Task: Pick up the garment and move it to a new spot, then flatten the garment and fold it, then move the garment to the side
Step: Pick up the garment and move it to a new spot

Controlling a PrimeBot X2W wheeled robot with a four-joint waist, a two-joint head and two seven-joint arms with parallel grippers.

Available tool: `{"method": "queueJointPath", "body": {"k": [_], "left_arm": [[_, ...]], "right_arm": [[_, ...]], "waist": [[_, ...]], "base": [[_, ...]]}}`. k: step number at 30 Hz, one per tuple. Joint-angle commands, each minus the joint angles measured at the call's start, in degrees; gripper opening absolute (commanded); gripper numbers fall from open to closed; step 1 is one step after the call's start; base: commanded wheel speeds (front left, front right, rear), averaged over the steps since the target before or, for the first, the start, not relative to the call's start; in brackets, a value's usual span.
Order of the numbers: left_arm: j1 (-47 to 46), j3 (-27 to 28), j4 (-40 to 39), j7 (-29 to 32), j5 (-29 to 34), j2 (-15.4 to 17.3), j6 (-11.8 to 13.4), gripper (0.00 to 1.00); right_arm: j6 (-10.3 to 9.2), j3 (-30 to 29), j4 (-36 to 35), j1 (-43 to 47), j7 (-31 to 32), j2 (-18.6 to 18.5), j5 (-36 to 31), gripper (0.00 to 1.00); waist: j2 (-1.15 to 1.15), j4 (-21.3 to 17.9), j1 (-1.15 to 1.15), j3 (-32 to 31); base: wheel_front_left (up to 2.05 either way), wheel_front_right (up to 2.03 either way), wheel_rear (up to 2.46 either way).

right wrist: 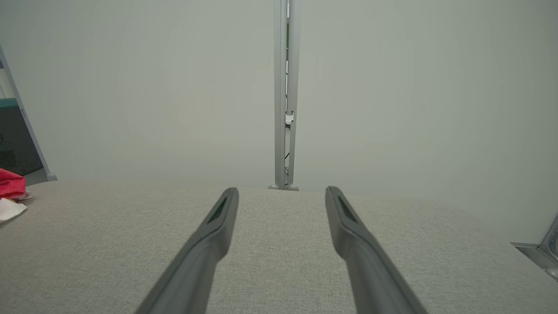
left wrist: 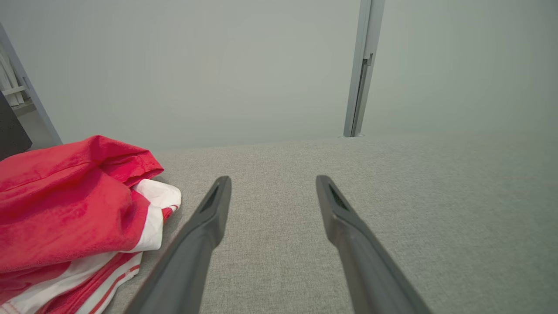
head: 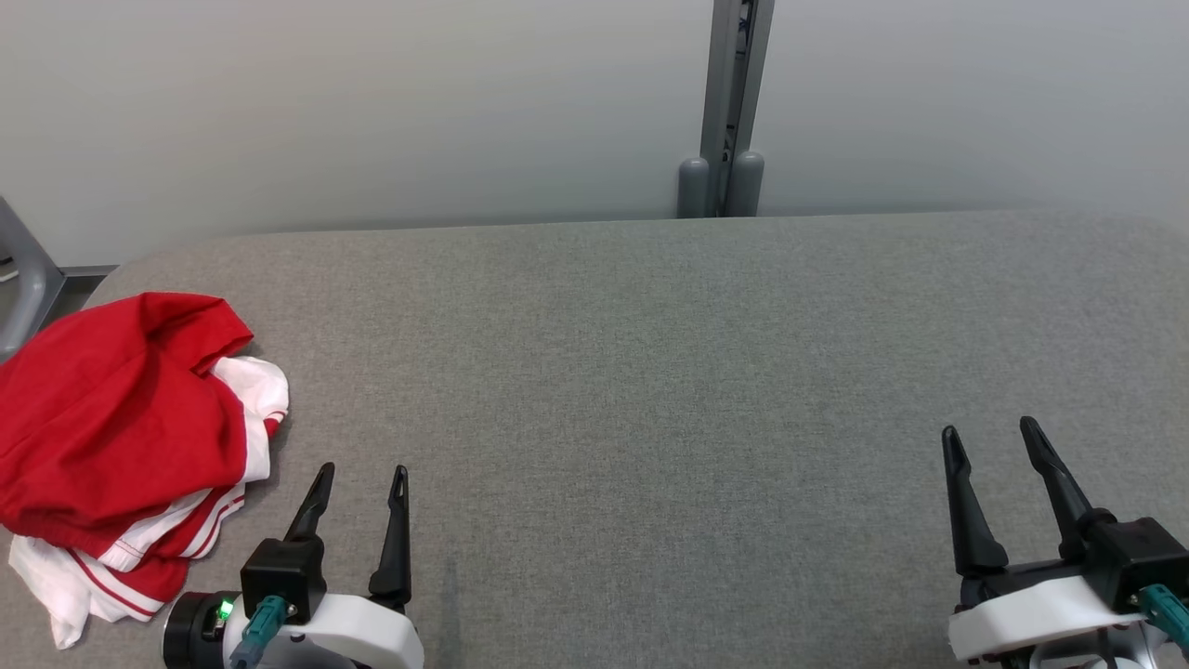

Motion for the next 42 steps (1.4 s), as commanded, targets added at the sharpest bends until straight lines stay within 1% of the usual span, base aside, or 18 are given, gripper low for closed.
{"method": "queueJointPath", "body": {"k": [1,3,8,11,12,24,28,31,34,42], "left_arm": [[-0.6,-0.1,0.0,-0.1,0.0,0.2,0.1,1.0],[-0.8,-0.2,0.1,-0.1,0.1,0.2,0.1,1.0],[-1.4,-0.3,-0.5,-0.1,0.2,0.3,0.3,1.0],[-1.6,-0.2,-1.0,-0.1,0.3,0.2,0.3,1.0],[-1.6,-0.2,-1.0,-0.1,0.3,0.2,0.3,1.0],[-2.7,0.3,-3.0,-0.1,-0.3,0.2,0.6,1.0],[-2.6,-0.1,-3.5,-0.1,-1.1,0.2,1.0,1.0],[-2.3,-0.5,-3.8,-0.1,-1.6,0.2,1.4,1.0],[-2.1,-0.7,-4.0,-0.1,-2.1,0.2,1.7,1.0],[-1.3,-0.4,-5.4,-0.1,-3.2,0.2,2.6,1.0]], "right_arm": [[0.12,-0.2,0.0,0.4,-0.3,-0.4,0.0,1.0],[0.12,-0.4,-0.2,0.6,-0.3,-0.4,0.1,1.0],[0.12,-0.2,-1.0,0.5,-0.3,-0.4,0.1,1.0],[0.12,-0.2,-1.5,0.3,-0.3,-0.4,0.2,1.0],[0.12,-0.2,-1.5,0.3,-0.3,-0.4,0.2,1.0],[0.11,0.0,-1.9,-1.1,-0.3,-0.4,-0.1,1.0],[0.1,0.1,-1.8,-1.7,-0.3,-0.4,-0.6,1.0],[0.08,0.5,-1.6,-2.3,-0.3,-0.4,-0.9,1.0],[0.08,0.9,-1.5,-2.6,-0.3,-0.4,-1.2,1.0],[0.07,2.2,-1.1,-4.3,-0.3,-0.4,-2.0,1.0]], "waist": [[0.0,0.2,0.0,0.0],[0.0,0.7,0.0,0.0],[0.0,4.0,0.0,0.3],[0.0,6.6,0.0,0.6],[0.0,6.6,0.0,0.6],[0.0,21.0,0.0,3.0],[0.0,25.2,0.0,4.0],[0.0,27.6,0.0,4.5],[0.0,29.1,0.0,5.0],[0.0,29.7,0.0,6.7]], "base": [[0.0,0.0,0.0],[0.0,0.0,0.0],[0.0,0.0,0.0],[0.0,0.0,0.0],[0.0,0.0,0.0],[0.0,0.0,0.0],[0.0,0.0,0.0],[0.0,0.0,0.0],[0.0,0.0,0.0],[0.0,0.0,0.0]]}}
